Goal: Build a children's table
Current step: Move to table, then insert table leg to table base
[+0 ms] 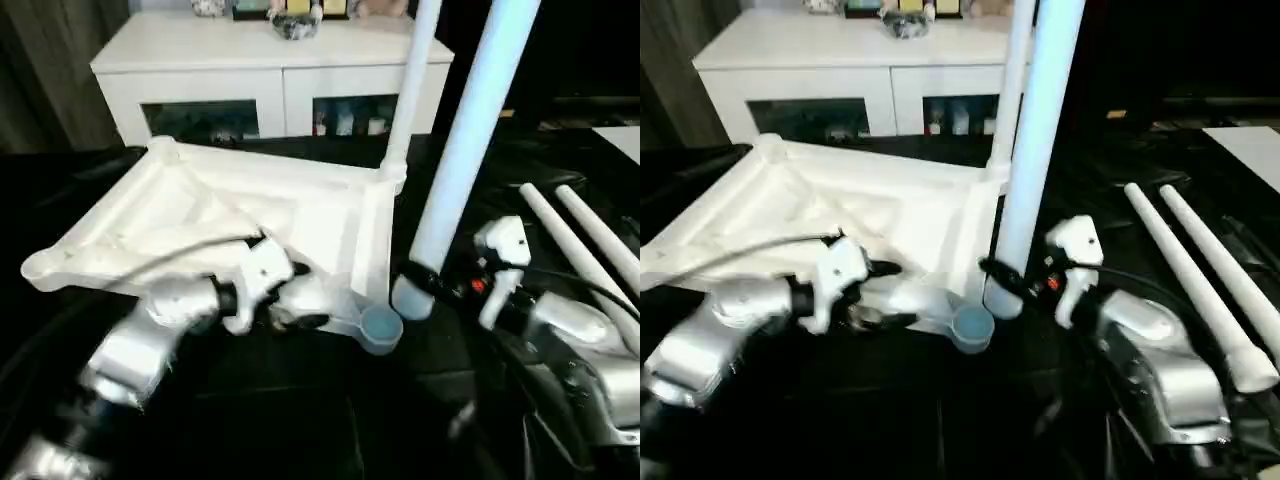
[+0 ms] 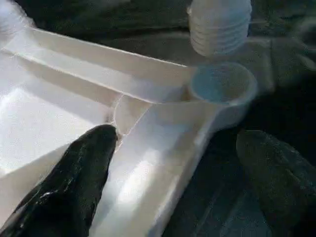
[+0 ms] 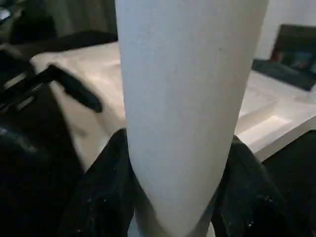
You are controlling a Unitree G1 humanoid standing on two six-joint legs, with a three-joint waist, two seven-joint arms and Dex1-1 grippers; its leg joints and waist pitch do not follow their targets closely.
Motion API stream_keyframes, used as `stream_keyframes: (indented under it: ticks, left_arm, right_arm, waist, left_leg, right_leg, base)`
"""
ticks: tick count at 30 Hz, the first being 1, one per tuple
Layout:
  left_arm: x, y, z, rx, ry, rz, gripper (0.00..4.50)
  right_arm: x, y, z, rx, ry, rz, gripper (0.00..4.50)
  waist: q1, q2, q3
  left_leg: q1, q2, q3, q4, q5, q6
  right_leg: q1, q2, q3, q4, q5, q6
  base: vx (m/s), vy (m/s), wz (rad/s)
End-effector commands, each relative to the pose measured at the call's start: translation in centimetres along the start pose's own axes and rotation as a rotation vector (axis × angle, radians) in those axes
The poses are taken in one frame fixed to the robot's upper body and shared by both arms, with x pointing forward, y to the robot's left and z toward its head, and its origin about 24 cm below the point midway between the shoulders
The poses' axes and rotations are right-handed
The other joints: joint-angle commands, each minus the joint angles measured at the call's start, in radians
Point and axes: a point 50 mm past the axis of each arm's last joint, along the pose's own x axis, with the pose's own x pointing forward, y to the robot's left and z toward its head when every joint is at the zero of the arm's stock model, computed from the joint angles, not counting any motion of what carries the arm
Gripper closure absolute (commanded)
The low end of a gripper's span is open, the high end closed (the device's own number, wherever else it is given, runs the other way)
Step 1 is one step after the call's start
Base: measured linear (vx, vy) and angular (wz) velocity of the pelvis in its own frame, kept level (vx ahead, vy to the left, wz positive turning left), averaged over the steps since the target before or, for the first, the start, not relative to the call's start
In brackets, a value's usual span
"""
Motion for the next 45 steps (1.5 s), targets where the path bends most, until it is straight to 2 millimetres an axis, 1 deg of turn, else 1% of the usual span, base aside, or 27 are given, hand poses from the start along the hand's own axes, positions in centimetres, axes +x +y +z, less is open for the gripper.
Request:
stream_keyframes:
  ticks: [1, 2, 3, 4, 6, 7, 8, 9, 11, 12, 14, 16, 17, 18, 21, 22, 24, 27, 30, 34, 35, 37, 38, 39, 42, 44, 45]
  left_arm:
    - [0.2, 0.2, -0.3, 0.025, 0.045, -0.051, 0.38]
    - [0.5, 0.9, -0.6, 0.046, 0.093, -0.055, 0.47]
    - [0.7, 1.2, -0.8, 0.067, 0.107, -0.045, 0.47]
    - [0.7, 1.2, -0.8, 0.067, 0.107, -0.045, 0.5]
    - [1.0, 1.4, -1.0, 0.058, 0.115, -0.075, 0.72]
    - [1.0, 1.4, -1.0, 0.058, 0.115, -0.075, 0.84]
    - [1.0, 1.4, -1.0, 0.058, 0.115, -0.075, 0.89]
    - [1.1, 1.4, -1.1, 0.05, 0.117, -0.095, 0.94]
    - [1.5, 1.6, -1.2, 0.052, 0.119, -0.102, 1.05]
    - [1.7, 1.7, -1.2, 0.054, 0.12, -0.103, 1.28]
    - [2.0, 1.7, -1.5, 0.066, 0.148, -0.134, 1.32]
    - [2.1, 1.7, -1.7, 0.066, 0.16, -0.148, 1.44]
    - [2.1, 1.7, -1.7, 0.066, 0.16, -0.148, 1.44]
    - [2.2, 1.8, -1.6, 0.051, 0.159, -0.159, 1.7]
    - [2.2, 1.7, -1.6, 0.041, 0.169, -0.182, 1.8]
    - [2.1, 1.6, -1.7, 0.037, 0.182, -0.197, 2.03]
    - [2.1, 1.6, -1.8, 0.038, 0.195, -0.211, 2.12]
    - [2.0, 1.6, -2.0, 0.044, 0.229, -0.219, 2.42]
    - [2.1, 1.7, -2.3, 0.042, 0.252, -0.222, 2.65]
    - [2.0, 1.7, -2.5, 0.024, 0.28, -0.221, 3.01]
    - [2.0, 1.7, -2.6, 0.015, 0.291, -0.216, 3.08]
    - [1.9, 1.8, -2.7, -0.001, 0.293, -0.2, 3.31]
    - [1.8, 1.8, -3.0, -0.042, 0.297, -0.163, 3.39]
    - [1.8, 1.8, -3.0, -0.042, 0.297, -0.163, 3.44]
    - [1.6, 1.2, -3.8, -0.115, 0.328, -0.087, 3.66]
    - [1.5, 0.8, -4.3, -0.191, 0.327, -0.021, 3.7]
    - [1.5, 0.7, -4.3, -0.202, 0.326, -0.013, 3.72]
  right_arm:
    - [-0.1, 0.4, 0.6, -0.034, -0.003, 0.05, 2.65]
    - [-0.5, 0.4, 0.5, -0.049, 0.019, 0.069, 2.65]
    - [-0.6, 0.3, 0.4, -0.051, 0.024, 0.067, 2.65]
    - [-0.6, 0.3, 0.4, -0.051, 0.024, 0.067, 2.65]
    - [-0.8, 0.1, 0.3, -0.055, 0.029, 0.06, 2.65]
    - [-0.8, 0.1, 0.3, -0.055, 0.029, 0.06, 2.65]
    - [-0.8, 0.1, 0.3, -0.055, 0.029, 0.06, 2.65]
    - [-0.9, 0.0, 0.3, -0.063, 0.032, 0.047, 2.65]
    - [-0.8, -0.5, 0.3, -0.084, 0.029, 0.015, 2.65]
    - [-0.8, -0.7, 0.4, -0.095, 0.027, -0.005, 2.65]
    - [-0.7, -1.1, 0.5, -0.111, 0.028, -0.016, 2.65]
    - [-0.7, -1.1, 0.5, -0.114, 0.031, -0.015, 2.65]
    - [-0.7, -1.1, 0.5, -0.114, 0.031, -0.015, 2.65]
    - [-0.8, -1.2, 0.5, -0.122, 0.034, -0.017, 2.65]
    - [-0.8, -1.2, 0.5, -0.127, 0.036, -0.017, 2.65]
    - [-0.8, -1.3, 0.4, -0.13, 0.038, -0.019, 2.65]
    - [-0.7, -1.3, 0.4, -0.133, 0.039, -0.02, 2.65]
    - [-0.7, -1.4, 0.5, -0.138, 0.037, -0.022, 2.65]
    - [-0.6, -1.5, 0.5, -0.138, 0.034, -0.023, 2.65]
    - [-0.6, -1.5, 0.4, -0.135, 0.027, -0.028, 2.65]
    - [-0.6, -1.6, 0.5, -0.132, 0.02, -0.035, 2.65]
    - [-0.6, -1.6, 0.5, -0.126, 0.01, -0.047, 2.65]
    - [-0.5, -1.7, 0.6, -0.12, -0.001, -0.066, 2.65]
    - [-0.5, -1.7, 0.6, -0.12, -0.001, -0.066, 2.65]
    - [-0.5, -1.8, 0.6, -0.113, -0.012, -0.091, 2.65]
    - [-0.4, -1.9, 0.7, -0.105, -0.031, -0.117, 2.65]
    - [-0.4, -1.9, 0.7, -0.104, -0.033, -0.12, 2.65]
  waist:
    - [-0.002, -0.003, -0.044]
    - [-0.002, 0.007, -0.046]
    - [-0.005, 0.002, -0.045]
    - [-0.005, -0.001, -0.049]
    - [-0.005, -0.001, -0.052]
    - [-0.005, -0.001, -0.052]
    - [-0.005, -0.002, -0.056]
    - [-0.005, -0.001, -0.055]
    - [-0.002, -0.001, -0.057]
    - [-0.002, -0.002, -0.057]
    - [-0.003, -0.004, -0.057]
    - [-0.002, -0.001, -0.058]
    - [-0.002, -0.002, -0.056]
    - [-0.002, -0.004, -0.058]
    - [-0.001, -0.004, -0.06]
    - [-0.001, -0.004, -0.059]
    - [0.001, -0.005, -0.059]
    - [0.0, -0.004, -0.056]
    - [-0.002, -0.003, -0.053]
    - [-0.003, -0.005, -0.054]
    - [-0.002, 0.0, -0.055]
    - [-0.002, -0.002, -0.054]
    - [-0.002, -0.002, -0.053]
    - [-0.001, 0.001, -0.053]
    - [-0.003, 0.0, -0.052]
    - [-0.008, 0.002, -0.052]
    - [-0.011, 0.0, -0.052]
  left_leg:
    - [0.021, 0.071, -0.026, -0.11, -0.276, -0.022]
    - [0.018, 0.071, -0.024, -0.111, -0.266, -0.016]
    - [0.017, 0.07, -0.023, -0.112, -0.27, -0.016]
    - [0.014, 0.072, -0.024, -0.111, -0.259, -0.014]
    - [0.008, 0.073, -0.023, -0.109, -0.219, -0.001]
    - [0.008, 0.073, -0.023, -0.109, -0.219, -0.001]
    - [0.006, 0.075, -0.021, -0.104, -0.178, 0.014]
    - [0.006, 0.074, -0.019, -0.103, -0.158, 0.026]
    - [0.008, 0.075, -0.017, -0.101, -0.145, 0.033]
    - [0.007, 0.076, -0.015, -0.1, -0.131, 0.042]
    - [0.008, 0.077, -0.015, -0.101, -0.127, 0.049]
    - [0.01, 0.079, -0.015, -0.103, -0.137, 0.048]
    - [0.01, 0.08, -0.015, -0.104, -0.142, 0.049]
    - [0.01, 0.082, -0.014, -0.103, -0.127, 0.056]
    - [0.009, 0.082, -0.013, -0.099, -0.086, 0.077]
    - [0.008, 0.081, -0.012, -0.099, -0.081, 0.081]
    - [0.008, 0.082, -0.011, -0.099, -0.075, 0.089]
    - [0.009, 0.084, -0.011, -0.102, -0.102, 0.086]
    - [0.01, 0.085, -0.011, -0.107, -0.14, 0.067]
    - [0.009, 0.087, -0.007, -0.107, -0.132, 0.062]
    - [0.011, 0.086, -0.007, -0.106, -0.129, 0.061]
    - [0.011, 0.086, -0.005, -0.106, -0.131, 0.06]
    - [0.01, 0.086, -0.005, -0.107, -0.132, 0.059]
    - [0.012, 0.087, -0.004, -0.107, -0.135, 0.057]
    - [0.011, 0.089, -0.005, -0.112, -0.153, 0.047]
    - [0.01, 0.09, -0.005, -0.113, -0.146, 0.046]
    - [0.006, 0.088, -0.006, -0.113, -0.137, 0.051]
  right_leg:
    - [0.018, -0.049, 0.031, -0.094, -0.207, -0.208]
    - [0.018, -0.051, 0.031, -0.093, -0.17, -0.217]
    - [0.018, -0.047, 0.03, -0.095, -0.171, -0.215]
    - [0.022, -0.049, 0.03, -0.091, -0.143, -0.221]
    - [0.024, -0.053, 0.028, -0.088, -0.099, -0.239]
    - [0.024, -0.053, 0.028, -0.088, -0.099, -0.239]
    - [0.026, -0.053, 0.027, -0.082, -0.037, -0.26]
    - [0.023, -0.052, 0.027, -0.082, -0.009, -0.271]
    - [0.024, -0.051, 0.025, -0.08, 0.008, -0.282]
    - [0.023, -0.051, 0.024, -0.079, 0.028, -0.29]
    - [0.023, -0.05, 0.023, -0.079, 0.033, -0.295]
    - [0.024, -0.052, 0.022, -0.078, 0.03, -0.299]
    - [0.023, -0.052, 0.023, -0.08, 0.029, -0.3]
    - [0.025, -0.053, 0.022, -0.077, 0.058, -0.304]
    - [0.026, -0.055, 0.022, -0.074, 0.106, -0.315]
    - [0.026, -0.055, 0.022, -0.074, 0.11, -0.317]
    - [0.027, -0.057, 0.022, -0.075, 0.107, -0.32]
    - [0.025, -0.057, 0.022, -0.079, 0.07, -0.32]
    - [0.024, -0.056, 0.023, -0.083, 0.025, -0.314]
    - [0.024, -0.057, 0.024, -0.081, 0.039, -0.311]
    - [0.023, -0.057, 0.023, -0.081, 0.046, -0.313]
    - [0.023, -0.056, 0.024, -0.082, 0.049, -0.317]
    - [0.023, -0.057, 0.024, -0.082, 0.047, -0.318]
    - [0.022, -0.057, 0.024, -0.081, 0.045, -0.319]
    - [0.023, -0.057, 0.024, -0.085, 0.016, -0.313]
    - [0.025, -0.056, 0.024, -0.083, 0.034, -0.314]
    - [0.027, -0.056, 0.023, -0.084, 0.041, -0.314]
  base:
    - [0.0, 0.0, 0.0]
    - [0.0, 0.0, 0.0]
    - [0.0, 0.0, 0.0]
    - [0.0, 0.0, 0.0]
    - [0.0, 0.0, 0.0]
    - [0.0, 0.0, 0.0]
    - [0.0, 0.0, 0.0]
    - [0.0, 0.0, 0.0]
    - [0.0, 0.0, 0.0]
    - [0.0, 0.0, 0.0]
    - [0.0, 0.0, 0.0]
    - [0.0, 0.0, 0.0]
    - [0.0, 0.0, 0.0]
    - [0.0, 0.0, 0.0]
    - [0.0, 0.0, 0.0]
    - [0.0, 0.0, 0.0]
    - [0.0, 0.0, 0.0]
    - [0.0, 0.0, 0.0]
    - [0.0, 0.0, 0.0]
    - [0.0, 0.0, 0.0]
    - [0.0, 0.0, 0.0]
    - [0.0, 0.0, 0.0]
    - [0.0, 0.0, 0.0]
    - [0.0, 0.0, 0.0]
    - [0.0, 0.0, 0.0]
    - [0.0, 0.0, 0.0]
    - [0.0, 0.0, 0.0]
